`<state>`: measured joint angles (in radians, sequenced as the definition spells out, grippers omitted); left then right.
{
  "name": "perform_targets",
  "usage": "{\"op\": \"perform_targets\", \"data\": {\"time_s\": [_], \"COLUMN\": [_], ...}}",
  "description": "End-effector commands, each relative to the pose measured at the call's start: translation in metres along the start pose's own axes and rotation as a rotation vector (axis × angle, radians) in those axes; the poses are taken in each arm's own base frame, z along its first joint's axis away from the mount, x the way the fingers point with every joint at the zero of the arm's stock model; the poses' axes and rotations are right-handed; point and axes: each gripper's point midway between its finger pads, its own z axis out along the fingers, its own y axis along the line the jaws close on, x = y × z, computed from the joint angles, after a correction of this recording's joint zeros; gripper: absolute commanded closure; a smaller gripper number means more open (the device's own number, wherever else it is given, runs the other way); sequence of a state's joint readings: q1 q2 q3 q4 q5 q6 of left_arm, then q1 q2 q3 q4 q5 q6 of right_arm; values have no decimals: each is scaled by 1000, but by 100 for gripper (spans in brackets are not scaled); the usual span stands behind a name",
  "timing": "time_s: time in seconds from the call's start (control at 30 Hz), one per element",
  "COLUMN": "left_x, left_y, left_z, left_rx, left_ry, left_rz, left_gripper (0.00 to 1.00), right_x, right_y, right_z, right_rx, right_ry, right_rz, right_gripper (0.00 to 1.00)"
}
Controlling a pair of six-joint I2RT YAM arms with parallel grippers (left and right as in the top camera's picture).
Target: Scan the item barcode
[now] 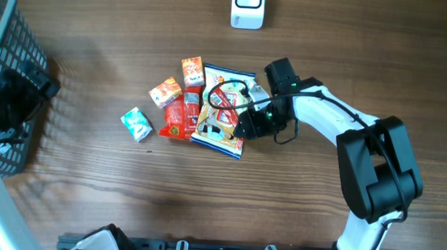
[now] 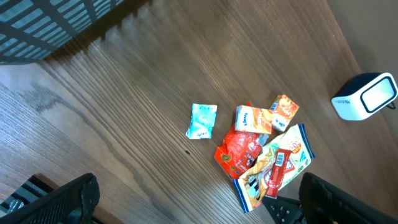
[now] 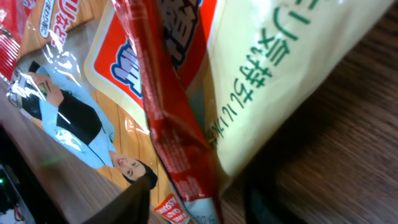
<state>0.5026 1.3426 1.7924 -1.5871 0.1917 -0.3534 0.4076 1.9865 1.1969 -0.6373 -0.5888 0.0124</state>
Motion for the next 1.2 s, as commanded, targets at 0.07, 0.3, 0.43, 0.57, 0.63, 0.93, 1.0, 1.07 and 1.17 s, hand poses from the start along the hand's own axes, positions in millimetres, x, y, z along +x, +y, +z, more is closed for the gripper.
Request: {"op": "perform_targets", "data": {"time_s": [0.07,0.3,0.43,0.57,0.63,0.93,1.0,1.07,1.17], "left_x": [-1,-1,-1,-1,-1,-1,-1,-1,-1], "left_y": [2,2,2,2,1,2,1,2,2], "left_z": [0,0,0,0,0,0,0,0,0], "left_rx": [-4,-4,-4,-4,-3,-4,-3,-4,-4], "left_ry": [-4,-4,-4,-4,-3,-4,-3,-4,-4], "left_rz": [1,1,1,1,1,1,1,1,1], "left_gripper": [0,0,0,0,0,0,0,0,0], "right_x": [1,3,-2,-12,-19,-37,-41,-46,-55], "right_y": [2,3,5,16,24,42,47,56,83], "right_z": [6,3,-12,-40,-61,-116,-123,-130,-154], "right_rx": [-41,-41,-40,-72,-120,-426,-467,-529,-714], "right_ry": [6,14,5,-51,-102,-261,-286,-316,-372], "right_rz": [-6,31,45,1,-8,-30,-49,-90,-174], "right_gripper": [86,96,96,96,96,96,96,96,96]}}
